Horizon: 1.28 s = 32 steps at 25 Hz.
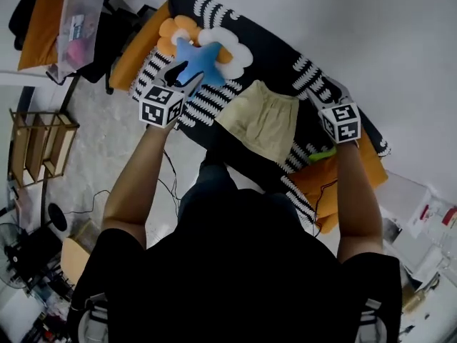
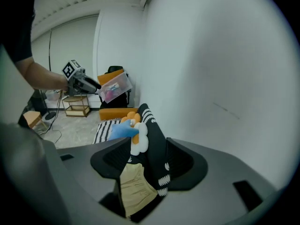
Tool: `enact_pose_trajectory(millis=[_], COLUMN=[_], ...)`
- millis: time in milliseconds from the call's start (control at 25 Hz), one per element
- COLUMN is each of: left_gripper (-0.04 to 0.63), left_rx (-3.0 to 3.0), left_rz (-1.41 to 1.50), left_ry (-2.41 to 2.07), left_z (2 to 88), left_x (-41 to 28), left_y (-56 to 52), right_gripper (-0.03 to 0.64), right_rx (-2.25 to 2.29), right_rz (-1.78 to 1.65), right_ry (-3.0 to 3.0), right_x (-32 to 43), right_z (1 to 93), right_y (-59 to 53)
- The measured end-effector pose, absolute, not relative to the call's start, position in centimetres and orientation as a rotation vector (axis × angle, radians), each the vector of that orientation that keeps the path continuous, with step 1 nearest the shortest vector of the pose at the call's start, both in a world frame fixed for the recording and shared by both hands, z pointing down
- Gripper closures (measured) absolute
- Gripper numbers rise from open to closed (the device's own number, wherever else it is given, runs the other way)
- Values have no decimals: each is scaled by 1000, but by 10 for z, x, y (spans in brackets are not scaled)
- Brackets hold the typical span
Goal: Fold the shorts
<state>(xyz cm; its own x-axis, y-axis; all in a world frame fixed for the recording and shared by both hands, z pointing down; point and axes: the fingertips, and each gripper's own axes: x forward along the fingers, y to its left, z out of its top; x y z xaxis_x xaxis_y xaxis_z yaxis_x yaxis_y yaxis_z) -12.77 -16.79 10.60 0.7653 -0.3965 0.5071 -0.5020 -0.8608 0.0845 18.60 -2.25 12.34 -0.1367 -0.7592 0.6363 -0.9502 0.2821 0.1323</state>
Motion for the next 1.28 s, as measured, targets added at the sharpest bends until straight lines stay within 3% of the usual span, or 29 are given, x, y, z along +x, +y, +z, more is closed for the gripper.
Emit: enact_pose_trajectory(millis=[840, 1280], left_gripper=[348, 342], left_rx=[2465, 2373], left_rz=[826, 929], left_ry=[-841, -781], left_z=[293, 418], left_x=[-174, -174], left_y=[-134, -125], right_gripper=[390, 407], right_rx=[931, 737], right_rz=[264, 182], right_ry=[-1939, -1863], right_x=[113, 119], right_z=[339, 453], right_y=[-85, -123])
